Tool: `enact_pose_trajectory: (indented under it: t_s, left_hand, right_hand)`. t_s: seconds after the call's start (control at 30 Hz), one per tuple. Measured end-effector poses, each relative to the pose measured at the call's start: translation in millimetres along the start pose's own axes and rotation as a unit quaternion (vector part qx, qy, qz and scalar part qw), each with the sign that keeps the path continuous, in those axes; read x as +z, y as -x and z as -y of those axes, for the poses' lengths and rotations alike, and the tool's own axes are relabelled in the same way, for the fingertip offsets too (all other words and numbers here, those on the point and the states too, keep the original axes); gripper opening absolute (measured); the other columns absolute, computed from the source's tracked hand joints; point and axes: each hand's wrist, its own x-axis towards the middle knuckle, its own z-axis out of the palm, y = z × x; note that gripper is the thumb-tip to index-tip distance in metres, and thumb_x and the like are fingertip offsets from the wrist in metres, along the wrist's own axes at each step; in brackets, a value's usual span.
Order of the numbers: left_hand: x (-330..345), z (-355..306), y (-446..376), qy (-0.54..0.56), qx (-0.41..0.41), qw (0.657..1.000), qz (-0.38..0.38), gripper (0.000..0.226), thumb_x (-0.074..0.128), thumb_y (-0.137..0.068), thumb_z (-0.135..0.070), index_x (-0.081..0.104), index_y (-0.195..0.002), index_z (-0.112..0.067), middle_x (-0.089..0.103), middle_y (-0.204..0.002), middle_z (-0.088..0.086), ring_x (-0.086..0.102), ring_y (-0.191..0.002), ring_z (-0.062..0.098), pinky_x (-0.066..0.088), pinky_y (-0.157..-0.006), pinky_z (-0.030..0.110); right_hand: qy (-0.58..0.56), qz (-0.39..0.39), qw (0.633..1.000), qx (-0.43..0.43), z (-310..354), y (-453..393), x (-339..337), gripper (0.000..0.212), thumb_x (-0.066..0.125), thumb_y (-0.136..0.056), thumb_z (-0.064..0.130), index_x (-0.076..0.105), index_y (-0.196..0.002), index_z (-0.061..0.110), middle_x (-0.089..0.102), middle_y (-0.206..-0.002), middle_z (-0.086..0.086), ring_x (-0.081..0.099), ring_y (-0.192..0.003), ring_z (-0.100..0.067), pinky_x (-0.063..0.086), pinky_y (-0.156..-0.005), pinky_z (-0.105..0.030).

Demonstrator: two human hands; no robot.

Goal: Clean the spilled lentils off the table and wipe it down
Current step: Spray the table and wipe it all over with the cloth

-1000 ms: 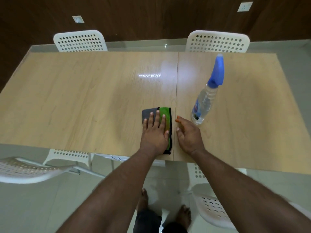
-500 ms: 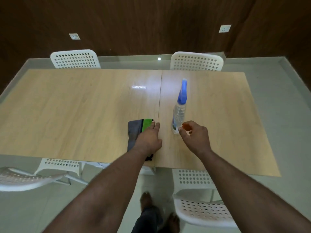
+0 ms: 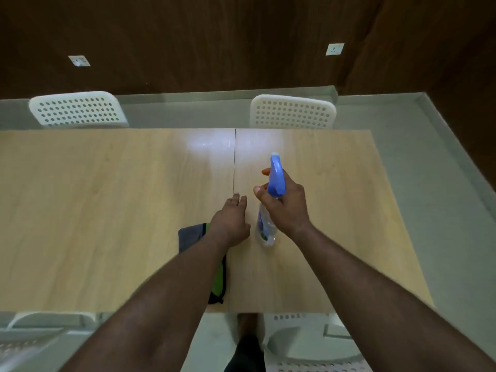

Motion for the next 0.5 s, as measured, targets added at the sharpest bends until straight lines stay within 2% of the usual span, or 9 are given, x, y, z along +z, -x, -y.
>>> enact_pose_trajectory:
  t_s: [0.1,0.2,0.37,0.5]
  left_hand:
    - [-3,1,-32,-0.003,0.002,1.000,0.002,0.089,0.067,-0.100,-0.032,0.011,-0.169,-0.023,0.009,-0.177,0.003,0.020,-0.161,0.025,0.042,-0.119,0.044]
    - [-8,1,-63,-0.005,0.009,1.000,0.003,0.090,0.068,-0.098,-0.028,0.012,-0.169,-0.021,0.009,-0.177,0.005,0.015,-0.162,0.026,0.039,-0.121,0.046]
    - [-18,1,-120,-0.003,0.032,0.999,-0.001,0.091,0.067,-0.096,-0.032,0.013,-0.168,-0.021,0.012,-0.176,0.007,0.014,-0.162,0.028,0.038,-0.123,0.048]
    - [-28,-4,-159,-0.008,0.047,0.999,-0.002,0.093,0.070,-0.095,-0.036,0.014,-0.167,-0.019,0.010,-0.176,0.008,0.012,-0.162,0.029,0.036,-0.124,0.049]
  right_hand:
    - [-0.043,-0.003,0.998,0.047,3,-28,8,0.045,0.068,-0.089,0.047,0.065,-0.123,0.018,0.071,-0.096,-0.003,0.071,-0.086,-0.022,0.061,-0.084,-0.036]
    - [-0.071,0.000,0.994,0.078,-4,-53,13,0.040,0.069,-0.090,0.046,0.063,-0.120,0.021,0.070,-0.100,-0.002,0.073,-0.088,-0.026,0.063,-0.086,-0.048]
    - [-0.085,0.004,0.986,0.144,-13,-98,18,0.030,0.068,-0.089,0.048,0.061,-0.103,0.022,0.069,-0.089,-0.015,0.071,-0.082,-0.036,0.062,-0.082,-0.052]
    - [-0.037,0.035,0.981,0.187,-22,-133,20,0.017,0.067,-0.091,0.038,0.064,-0.092,0.021,0.070,-0.082,-0.012,0.071,-0.079,-0.034,0.061,-0.080,-0.055]
